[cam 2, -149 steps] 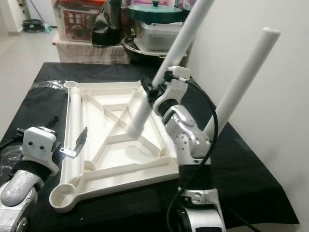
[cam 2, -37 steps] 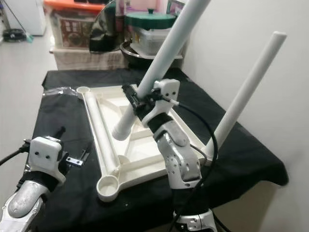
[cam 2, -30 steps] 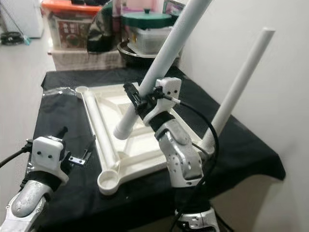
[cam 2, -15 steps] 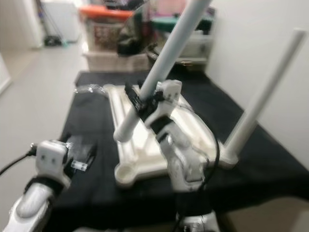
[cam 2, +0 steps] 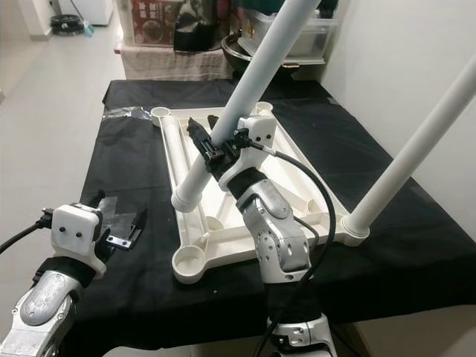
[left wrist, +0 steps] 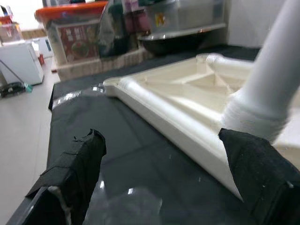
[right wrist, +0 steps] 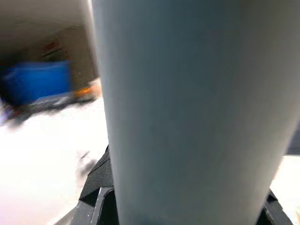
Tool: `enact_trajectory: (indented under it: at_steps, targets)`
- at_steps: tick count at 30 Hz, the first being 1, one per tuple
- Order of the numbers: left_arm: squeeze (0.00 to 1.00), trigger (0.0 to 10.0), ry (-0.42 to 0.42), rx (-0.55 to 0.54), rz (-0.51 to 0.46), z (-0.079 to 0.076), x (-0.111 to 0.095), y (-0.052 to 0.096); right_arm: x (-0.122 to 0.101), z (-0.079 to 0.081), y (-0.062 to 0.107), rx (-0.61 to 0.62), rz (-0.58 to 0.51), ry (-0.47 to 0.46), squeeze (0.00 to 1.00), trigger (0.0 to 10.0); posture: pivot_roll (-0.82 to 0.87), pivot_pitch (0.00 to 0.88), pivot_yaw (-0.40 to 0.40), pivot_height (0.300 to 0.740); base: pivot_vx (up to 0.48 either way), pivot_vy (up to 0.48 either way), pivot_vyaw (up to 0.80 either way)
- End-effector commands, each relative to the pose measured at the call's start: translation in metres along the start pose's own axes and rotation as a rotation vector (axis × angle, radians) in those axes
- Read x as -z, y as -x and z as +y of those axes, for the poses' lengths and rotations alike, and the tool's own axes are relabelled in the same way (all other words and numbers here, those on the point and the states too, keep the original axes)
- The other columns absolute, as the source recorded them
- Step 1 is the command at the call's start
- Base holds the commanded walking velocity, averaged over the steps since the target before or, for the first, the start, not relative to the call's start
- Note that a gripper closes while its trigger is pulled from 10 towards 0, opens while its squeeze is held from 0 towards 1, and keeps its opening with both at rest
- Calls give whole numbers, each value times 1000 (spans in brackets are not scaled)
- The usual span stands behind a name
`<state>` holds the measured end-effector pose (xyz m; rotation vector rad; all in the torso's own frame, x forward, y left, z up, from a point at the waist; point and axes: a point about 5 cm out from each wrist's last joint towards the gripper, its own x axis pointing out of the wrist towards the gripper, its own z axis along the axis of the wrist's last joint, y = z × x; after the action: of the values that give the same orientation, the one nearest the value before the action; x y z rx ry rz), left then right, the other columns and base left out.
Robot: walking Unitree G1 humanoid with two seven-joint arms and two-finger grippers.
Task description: Building children table
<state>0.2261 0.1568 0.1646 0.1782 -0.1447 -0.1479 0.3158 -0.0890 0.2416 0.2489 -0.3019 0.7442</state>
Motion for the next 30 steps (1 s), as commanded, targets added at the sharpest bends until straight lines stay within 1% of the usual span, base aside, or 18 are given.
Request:
enact_trajectory:
  at_steps: [1, 2, 3, 4, 6, 7, 9, 10, 13, 14, 16, 20, 22, 24, 30]
  targets:
    - [0, 10000, -3, 13, 38, 4, 9, 4, -1, 3, 3, -139, 44, 23, 0, 10000, 83, 0, -82, 740, 0, 0, 0]
    - [0, 10000, -3, 13, 38, 4, 9, 4, -1, 3, 3, -139, 44, 23, 0, 10000, 83, 0, -82, 740, 0, 0, 0]
    - [0, 10000, -11, 21, 84, 8, 20, 11, -2, 1, 6, -216, 84, 57, 0, 10000, 80, 0, -85, 740, 0, 0, 0]
    - [0, 10000, -11, 21, 84, 8, 20, 11, -2, 1, 6, -216, 84, 57, 0, 10000, 80, 0, -85, 740, 0, 0, 0]
    - [0, 10000, -19, 2, 174, 20, 40, 29, -5, -1, 10, -344, 150, 99, 0, 10000, 83, 0, -91, 740, 0, 0, 0]
    - [0, 10000, -19, 2, 174, 20, 40, 29, -5, -1, 10, -344, 150, 99, 0, 10000, 83, 0, -91, 740, 0, 0, 0]
    - [0, 10000, -14, -24, 207, 28, 46, 42, -5, -1, 12, -447, 198, 110, 0, 10000, 104, 0, -107, 740, 0, 0, 0]
    - [0, 10000, -11, -29, 209, 28, 46, 45, -5, 0, 12, -489, 213, 105, 0, 10000, 115, 0, -115, 740, 0, 0, 0]
    - [0, 10000, -12, -34, 211, 28, 46, 48, -5, 1, 13, -526, 223, 101, 0, 10000, 115, 0, -115, 740, 0, 0, 0]
    - [0, 10000, -10, -41, 211, 27, 47, 49, -4, 2, 12, -565, 234, 84, 0, 10000, 128, 0, -126, 740, 0, 0, 0]
    - [0, 10000, -7, -44, 207, 25, 47, 48, -2, 1, 10, -584, 243, 53, 0, 10000, 135, 0, -133, 740, 0, 0, 0]
    - [0, 10000, -1, -43, 199, 23, 46, 47, 2, 2, 9, -612, 255, 25, 0, 10000, 141, 0, -136, 740, 0, 0, 0]
    - [0, 10000, 1, -42, 196, 22, 46, 46, 3, 3, 9, -622, 261, 22, 0, 10000, 141, 0, -136, 740, 0, 0, 0]
    - [0, 10000, 8, -28, 182, 20, 46, 44, 12, 1, 9, -639, 298, 25, 0, 10000, 139, 0, -133, 740, 0, 0, 0]
    - [0, 10000, 12, -17, 173, 19, 45, 44, 14, -4, 10, -662, 326, 23, 0, 10000, 139, 0, -129, 740, 0, 0, 0]
